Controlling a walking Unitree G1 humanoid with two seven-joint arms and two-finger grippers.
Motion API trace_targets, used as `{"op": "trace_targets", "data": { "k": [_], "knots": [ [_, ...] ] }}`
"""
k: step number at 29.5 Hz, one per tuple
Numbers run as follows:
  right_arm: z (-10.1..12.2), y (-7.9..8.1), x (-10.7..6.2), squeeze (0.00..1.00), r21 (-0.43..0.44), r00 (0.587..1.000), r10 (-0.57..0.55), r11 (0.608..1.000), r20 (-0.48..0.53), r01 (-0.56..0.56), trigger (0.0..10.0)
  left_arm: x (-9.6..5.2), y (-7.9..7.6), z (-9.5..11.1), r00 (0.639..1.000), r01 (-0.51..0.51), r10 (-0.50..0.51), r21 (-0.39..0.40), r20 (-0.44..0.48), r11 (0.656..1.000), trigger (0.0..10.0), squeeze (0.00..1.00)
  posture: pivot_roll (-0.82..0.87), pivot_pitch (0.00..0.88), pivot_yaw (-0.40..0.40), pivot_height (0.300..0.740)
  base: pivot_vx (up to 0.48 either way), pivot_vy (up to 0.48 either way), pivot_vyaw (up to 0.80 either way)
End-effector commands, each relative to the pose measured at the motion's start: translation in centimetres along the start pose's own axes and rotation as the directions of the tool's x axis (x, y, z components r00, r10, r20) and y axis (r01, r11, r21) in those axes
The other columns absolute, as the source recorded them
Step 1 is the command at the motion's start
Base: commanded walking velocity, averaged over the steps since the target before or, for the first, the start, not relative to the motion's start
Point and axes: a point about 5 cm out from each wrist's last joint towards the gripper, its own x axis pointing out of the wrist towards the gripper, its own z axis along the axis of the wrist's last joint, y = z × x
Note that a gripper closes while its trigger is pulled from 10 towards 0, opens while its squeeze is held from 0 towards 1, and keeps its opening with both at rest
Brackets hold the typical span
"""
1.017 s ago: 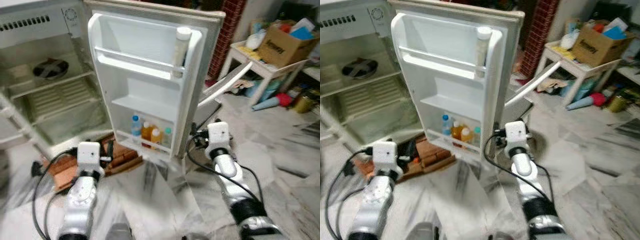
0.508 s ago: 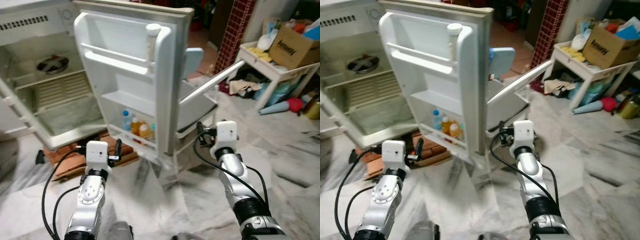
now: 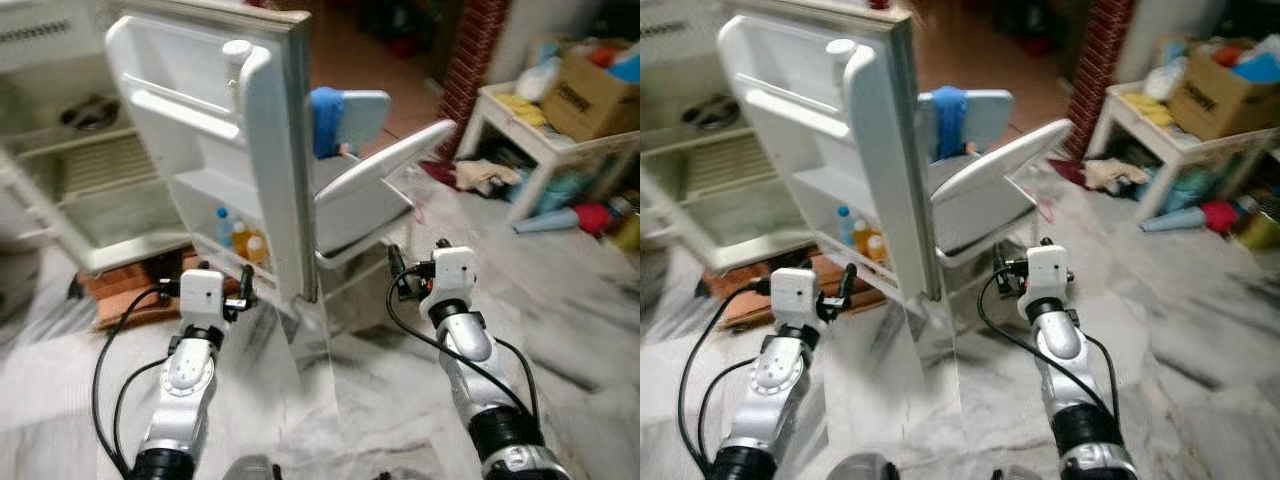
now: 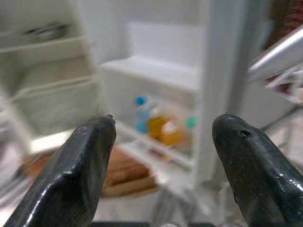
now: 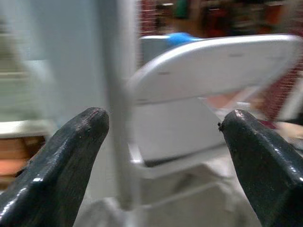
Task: Restocking fridge
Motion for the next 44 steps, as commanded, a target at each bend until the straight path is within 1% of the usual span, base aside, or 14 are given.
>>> {"op": "trace_targets", "data": {
  "k": [1, 4, 7, 13, 18, 25, 31, 33, 34, 35, 38, 44],
  "knots": [
    [0.1, 0.6, 0.2, 0.00, 0.007, 1.000, 0.021, 1.000, 0.004, -0.021, 10.0, -0.1, 0.4, 0.0, 1.000, -0.011, 0.011, 0.005, 0.002, 1.000, 10.0, 0.00, 0.12, 0.021, 0.016, 0.740, 0.000, 0.000, 0.80],
    [0.5, 0.7, 0.3, 0.00, -0.010, 0.999, 0.027, 1.000, 0.034, -0.027, 10.0, -0.3, 0.3, 0.0, 1.000, 0.016, -0.017, 0.032, 0.014, 0.999, 10.0, 0.00, 0.12, 0.019, 0.015, 0.740, 0.100, 0.000, 0.66],
    [0.6, 0.8, 0.3, 0.00, -0.020, 0.999, 0.031, 0.999, 0.037, -0.030, 10.0, -0.4, 0.4, 0.0, 1.000, 0.012, -0.012, 0.015, 0.016, 1.000, 10.0, 0.00, 0.12, 0.021, 0.014, 0.740, 0.335, 0.000, 0.46],
    [0.4, 0.6, 0.3, 0.00, -0.021, 1.000, 0.019, 1.000, 0.023, -0.019, 10.0, -0.3, 0.4, 0.0, 1.000, 0.013, -0.014, 0.016, 0.015, 1.000, 10.0, 0.00, 0.12, 0.022, 0.011, 0.740, 0.374, 0.000, 0.00],
    [0.6, 0.7, 0.4, 0.00, -0.036, 0.999, 0.022, 0.999, 0.035, -0.021, 10.0, -0.3, 0.4, 0.0, 1.000, 0.016, -0.017, 0.017, 0.016, 1.000, 10.0, 0.00, 0.12, 0.027, 0.012, 0.740, 0.420, 0.000, 0.00],
    [0.9, 1.1, 0.9, 0.00, -0.023, 0.999, 0.011, 1.000, 0.041, -0.010, 10.0, -0.4, 0.5, -0.1, 1.000, 0.017, -0.017, 0.012, 0.012, 1.000, 10.0, 0.00, 0.12, 0.032, 0.014, 0.740, 0.421, 0.000, 0.00],
    [0.9, 1.3, 0.9, 0.00, -0.041, 0.999, 0.004, 0.999, 0.037, -0.003, 10.0, -0.5, 0.6, -0.2, 1.000, 0.010, -0.010, 0.013, 0.004, 1.000, 10.0, 0.00, 0.12, 0.037, 0.014, 0.740, 0.394, 0.000, 0.00],
    [0.9, 1.2, 0.9, 0.00, -0.045, 0.999, 0.004, 0.999, 0.039, -0.003, 10.0, -0.5, 0.6, -0.2, 1.000, 0.007, -0.007, 0.010, 0.000, 1.000, 10.0, 0.00, 0.12, 0.039, 0.012, 0.740, 0.371, 0.000, 0.00],
    [1.0, 1.3, 0.9, 0.00, -0.051, 0.999, 0.013, 0.999, 0.045, -0.010, 10.0, -0.5, 0.7, -0.3, 1.000, 0.000, 0.000, -0.007, -0.002, 1.000, 10.0, 0.00, 0.12, 0.040, 0.012, 0.740, 0.000, 0.000, 0.00],
    [1.0, 1.4, 0.9, 0.00, -0.056, 0.999, 0.019, 0.998, 0.050, -0.016, 10.0, -0.5, 0.7, -0.3, 1.000, -0.002, 0.002, -0.024, 0.004, 1.000, 10.0, 0.00, 0.12, 0.040, 0.012, 0.740, 0.000, 0.000, 0.44],
    [1.1, 1.5, 0.9, 0.00, -0.066, 0.998, 0.026, 0.998, 0.055, -0.022, 10.0, -0.5, 0.8, -0.5, 1.000, -0.014, 0.014, -0.013, -0.020, 1.000, 10.0, 0.00, 0.12, 0.041, 0.011, 0.740, 0.000, 0.000, 0.79],
    [1.1, 1.5, 1.1, 0.00, -0.072, 0.998, 0.023, 0.997, 0.050, -0.019, 10.0, -0.4, 0.9, -0.6, 0.999, -0.024, 0.023, -0.027, -0.033, 0.999, 10.0, 0.00, 0.12, 0.044, 0.009, 0.740, 0.000, 0.000, 0.80]
  ]
}}
